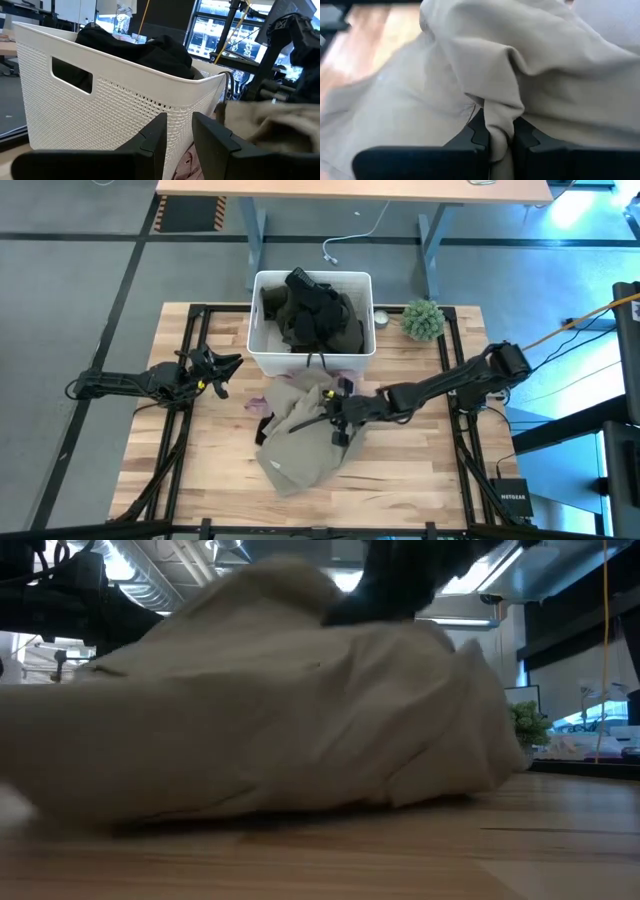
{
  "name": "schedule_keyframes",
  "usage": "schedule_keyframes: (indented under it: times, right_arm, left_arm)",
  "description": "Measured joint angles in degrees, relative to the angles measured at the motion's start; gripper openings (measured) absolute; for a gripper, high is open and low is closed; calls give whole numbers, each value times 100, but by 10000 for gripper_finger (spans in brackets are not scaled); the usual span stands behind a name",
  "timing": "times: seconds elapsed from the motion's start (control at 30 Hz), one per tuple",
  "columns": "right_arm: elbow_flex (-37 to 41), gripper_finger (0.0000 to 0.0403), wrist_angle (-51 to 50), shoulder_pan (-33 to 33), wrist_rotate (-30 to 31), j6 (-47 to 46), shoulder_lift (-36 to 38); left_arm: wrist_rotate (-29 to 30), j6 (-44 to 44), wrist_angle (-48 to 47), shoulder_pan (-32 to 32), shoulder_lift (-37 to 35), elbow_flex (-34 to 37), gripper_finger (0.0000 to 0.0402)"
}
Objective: Sort clothes
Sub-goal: Put the brown shorts into the white laundry organizer
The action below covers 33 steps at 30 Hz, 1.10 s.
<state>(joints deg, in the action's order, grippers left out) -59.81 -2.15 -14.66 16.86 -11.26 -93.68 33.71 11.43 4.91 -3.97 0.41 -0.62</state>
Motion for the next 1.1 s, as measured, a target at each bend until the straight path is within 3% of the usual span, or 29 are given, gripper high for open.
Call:
schedule_keyframes:
  times: [0.3,0.53,0.8,0.93,1.1]
  right_arm:
    - [-2,41,-65,4,5,121,890]
    - [-24,78,-51,5,-418,81,751]
    - [-24,174,-68,11,-384,73,23]
    - [-22,228,-60,9,-386,75,-8]
    - [-268,264,-87,9,-391,183,43]
  left_arm:
    - [0,12,-2,-1,1,0,86]
    - [0,19,-2,0,1,0,86]
    - [0,19,-2,0,2,0,86]
    - [0,17,-54,1,2,0,86]
    - [0,18,-72,0,2,2,86]
